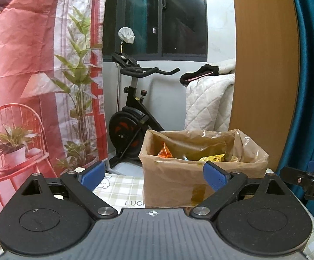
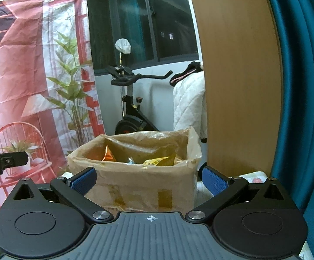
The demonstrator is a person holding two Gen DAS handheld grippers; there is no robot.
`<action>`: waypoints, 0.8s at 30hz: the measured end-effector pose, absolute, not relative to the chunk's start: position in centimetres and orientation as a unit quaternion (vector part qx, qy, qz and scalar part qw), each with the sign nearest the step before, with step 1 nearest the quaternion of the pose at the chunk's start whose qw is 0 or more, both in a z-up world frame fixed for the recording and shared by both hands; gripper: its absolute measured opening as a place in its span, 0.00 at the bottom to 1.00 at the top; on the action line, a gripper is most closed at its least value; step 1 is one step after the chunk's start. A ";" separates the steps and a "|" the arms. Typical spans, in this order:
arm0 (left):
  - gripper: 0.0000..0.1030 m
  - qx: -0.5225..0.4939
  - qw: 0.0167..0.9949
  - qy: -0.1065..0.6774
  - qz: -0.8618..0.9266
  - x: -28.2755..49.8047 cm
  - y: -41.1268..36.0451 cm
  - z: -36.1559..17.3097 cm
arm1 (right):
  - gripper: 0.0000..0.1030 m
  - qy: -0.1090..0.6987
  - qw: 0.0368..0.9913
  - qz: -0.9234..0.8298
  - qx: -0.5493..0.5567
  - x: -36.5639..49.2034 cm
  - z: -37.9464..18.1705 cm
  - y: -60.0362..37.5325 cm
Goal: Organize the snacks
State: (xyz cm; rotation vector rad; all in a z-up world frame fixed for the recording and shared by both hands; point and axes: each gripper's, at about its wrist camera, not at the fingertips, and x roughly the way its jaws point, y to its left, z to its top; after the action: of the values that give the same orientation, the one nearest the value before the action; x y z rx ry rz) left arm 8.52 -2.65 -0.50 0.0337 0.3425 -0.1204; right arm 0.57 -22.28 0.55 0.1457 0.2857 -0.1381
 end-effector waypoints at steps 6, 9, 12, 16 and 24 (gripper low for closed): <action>0.95 0.012 0.983 0.174 -0.057 8.4 -2.6 -0.9 | 0.99 0.147 0.984 -0.069 0.070 0.4 0.2 -22.2; 0.95 0.016 0.983 0.176 -0.055 8.2 -2.9 -1.0 | 0.99 0.147 0.984 -0.069 0.070 0.4 0.2 -22.2; 0.95 0.019 0.983 0.176 -0.052 8.1 -3.1 -1.0 | 0.99 0.148 0.984 -0.071 0.070 0.2 0.1 -22.3; 0.95 0.021 0.983 0.176 -0.050 7.9 -3.1 -1.1 | 0.99 0.148 0.984 -0.072 0.069 0.1 0.1 -22.3; 0.95 0.023 0.983 0.176 -0.050 7.9 -3.1 -1.0 | 0.99 0.148 0.984 -0.072 0.067 -0.1 -0.1 -22.3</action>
State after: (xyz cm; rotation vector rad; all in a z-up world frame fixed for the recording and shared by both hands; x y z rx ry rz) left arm 7.86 -3.10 -1.04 0.0463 0.3549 -0.1007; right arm -0.06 -22.33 -0.13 0.1351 0.2979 -0.1450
